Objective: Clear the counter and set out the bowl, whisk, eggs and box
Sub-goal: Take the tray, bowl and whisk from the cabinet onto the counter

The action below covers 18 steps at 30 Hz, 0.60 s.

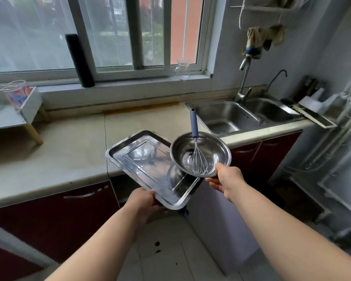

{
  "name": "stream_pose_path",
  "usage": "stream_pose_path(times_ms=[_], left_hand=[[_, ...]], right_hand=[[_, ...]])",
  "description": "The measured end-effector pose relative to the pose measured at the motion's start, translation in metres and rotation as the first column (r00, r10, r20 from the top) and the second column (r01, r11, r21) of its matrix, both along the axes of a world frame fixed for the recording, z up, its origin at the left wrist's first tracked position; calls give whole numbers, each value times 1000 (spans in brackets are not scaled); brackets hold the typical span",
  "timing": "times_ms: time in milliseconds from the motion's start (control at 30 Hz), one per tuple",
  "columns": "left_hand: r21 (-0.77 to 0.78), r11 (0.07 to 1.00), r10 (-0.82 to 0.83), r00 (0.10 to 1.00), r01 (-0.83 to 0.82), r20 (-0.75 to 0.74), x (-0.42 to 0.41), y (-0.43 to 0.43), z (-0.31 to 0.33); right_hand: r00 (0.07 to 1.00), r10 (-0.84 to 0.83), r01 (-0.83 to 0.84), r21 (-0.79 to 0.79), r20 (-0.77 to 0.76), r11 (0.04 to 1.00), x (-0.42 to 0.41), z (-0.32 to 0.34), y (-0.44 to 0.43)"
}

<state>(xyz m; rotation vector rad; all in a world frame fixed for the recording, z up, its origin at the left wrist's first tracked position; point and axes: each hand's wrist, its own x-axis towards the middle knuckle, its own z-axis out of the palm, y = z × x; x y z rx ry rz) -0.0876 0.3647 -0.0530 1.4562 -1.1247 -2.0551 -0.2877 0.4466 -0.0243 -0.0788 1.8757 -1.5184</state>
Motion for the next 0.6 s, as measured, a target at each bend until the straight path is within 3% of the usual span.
stream_pose_path(times_ms=[300, 600], left_hand=[[-103, 995, 14, 995, -4, 102, -40, -72, -3], [-71, 994, 94, 992, -88, 88, -56, -136, -23]], right_hand=[[991, 129, -130, 12, 34, 991, -42, -4, -92], [973, 222, -226, 81, 56, 971, -57, -38, -181]])
